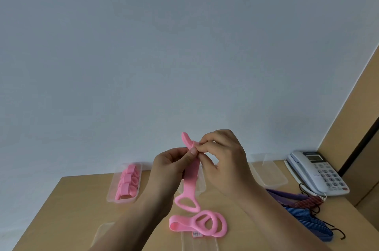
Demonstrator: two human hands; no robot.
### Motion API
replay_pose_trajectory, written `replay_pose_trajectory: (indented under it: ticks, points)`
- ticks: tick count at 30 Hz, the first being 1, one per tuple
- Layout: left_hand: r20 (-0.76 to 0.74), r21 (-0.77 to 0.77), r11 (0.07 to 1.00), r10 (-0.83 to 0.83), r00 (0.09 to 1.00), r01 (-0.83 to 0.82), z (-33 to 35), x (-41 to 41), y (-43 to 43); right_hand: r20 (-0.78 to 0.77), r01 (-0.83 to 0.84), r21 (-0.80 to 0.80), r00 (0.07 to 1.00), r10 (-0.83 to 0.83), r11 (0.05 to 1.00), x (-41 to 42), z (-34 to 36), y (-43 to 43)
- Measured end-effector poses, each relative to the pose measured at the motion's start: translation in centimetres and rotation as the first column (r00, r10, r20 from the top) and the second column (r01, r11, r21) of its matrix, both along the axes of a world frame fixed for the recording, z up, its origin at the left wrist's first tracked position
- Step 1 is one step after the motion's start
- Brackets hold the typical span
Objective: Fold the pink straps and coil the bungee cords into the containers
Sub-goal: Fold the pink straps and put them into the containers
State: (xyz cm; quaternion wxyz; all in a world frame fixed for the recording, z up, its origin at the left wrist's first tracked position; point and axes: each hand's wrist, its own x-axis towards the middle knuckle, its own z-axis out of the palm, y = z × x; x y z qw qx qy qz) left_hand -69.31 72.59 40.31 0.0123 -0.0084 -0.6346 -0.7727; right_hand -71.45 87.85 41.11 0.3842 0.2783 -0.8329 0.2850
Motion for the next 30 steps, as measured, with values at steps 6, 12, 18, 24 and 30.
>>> replay_pose_trajectory:
  ticks: [6, 12, 18, 24, 30]
  points:
    - [-0.006, -0.053, 0.999, 0.002, 1.000, -0.002, -0.6, -0.2, -0.6, 0.115, -0.031, -0.033, 0.993, 0.035, 0.999, 0.1, 1.2, 0.5]
    - [0.003, -0.053, 0.999, -0.001, 1.000, 0.001, -0.9, -0.2, -0.6, 0.358, -0.100, 0.056, 0.931, 0.073, 0.993, 0.0, 1.8, 1.0]
    - [0.060, -0.097, 0.994, -0.048, 0.997, 0.054, -1.2, 0.1, -0.8, 0.390, -0.074, -0.010, 0.918, 0.072, 0.997, 0.2, 2.0, 1.0]
    - [0.079, -0.086, 0.996, -0.033, 0.996, 0.040, -1.2, 0.3, -0.9, 0.287, -0.033, -0.004, 0.957, 0.033, 0.999, 0.2, 1.1, 0.8]
    - [0.010, -0.062, 0.995, -0.076, 0.997, 0.077, -0.7, 0.8, -0.5, 0.117, 0.012, -0.013, 0.993, -0.010, 1.000, 0.0, -0.7, 0.2]
